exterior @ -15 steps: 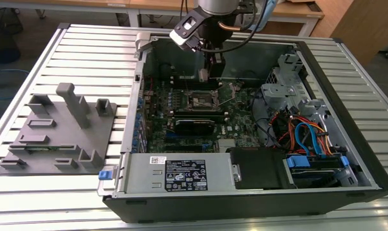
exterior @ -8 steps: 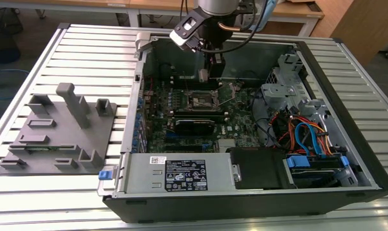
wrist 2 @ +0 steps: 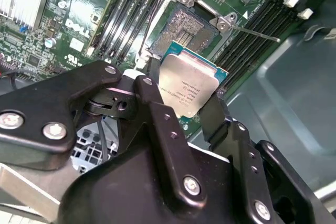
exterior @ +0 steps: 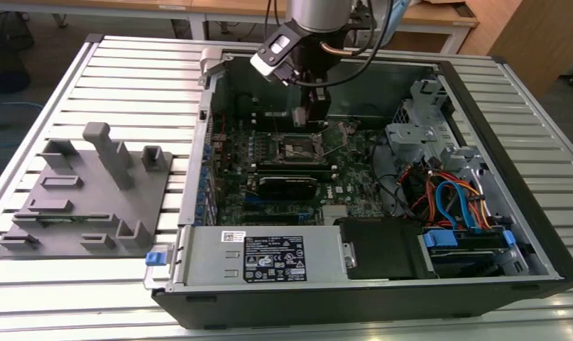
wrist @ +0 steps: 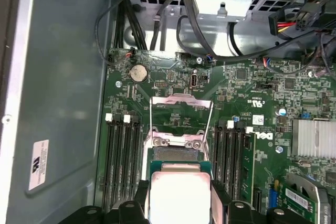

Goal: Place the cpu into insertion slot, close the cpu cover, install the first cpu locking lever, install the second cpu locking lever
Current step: 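Place the cpu into insertion slot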

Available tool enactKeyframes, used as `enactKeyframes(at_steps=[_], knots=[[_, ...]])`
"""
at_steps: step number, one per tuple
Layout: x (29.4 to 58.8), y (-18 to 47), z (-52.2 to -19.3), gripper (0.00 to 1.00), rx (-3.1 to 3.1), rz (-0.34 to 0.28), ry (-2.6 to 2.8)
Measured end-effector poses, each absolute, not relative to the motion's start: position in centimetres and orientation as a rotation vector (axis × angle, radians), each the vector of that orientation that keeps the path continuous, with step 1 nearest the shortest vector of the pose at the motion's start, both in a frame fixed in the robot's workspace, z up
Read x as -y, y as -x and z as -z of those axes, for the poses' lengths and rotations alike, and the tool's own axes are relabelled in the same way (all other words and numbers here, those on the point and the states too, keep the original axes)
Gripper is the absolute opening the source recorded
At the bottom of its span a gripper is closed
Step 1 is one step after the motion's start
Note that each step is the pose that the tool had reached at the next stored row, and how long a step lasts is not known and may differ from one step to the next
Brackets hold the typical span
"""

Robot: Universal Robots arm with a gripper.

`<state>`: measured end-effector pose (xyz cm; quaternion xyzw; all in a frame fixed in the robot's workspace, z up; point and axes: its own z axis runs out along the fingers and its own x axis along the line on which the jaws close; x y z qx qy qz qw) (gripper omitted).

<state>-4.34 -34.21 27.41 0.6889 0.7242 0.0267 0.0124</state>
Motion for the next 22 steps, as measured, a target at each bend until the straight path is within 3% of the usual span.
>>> enactKeyframes(at_steps=[22], knots=[[34.3,4.5,-23.4,0.54,-2.251,-0.081,-2.155]])
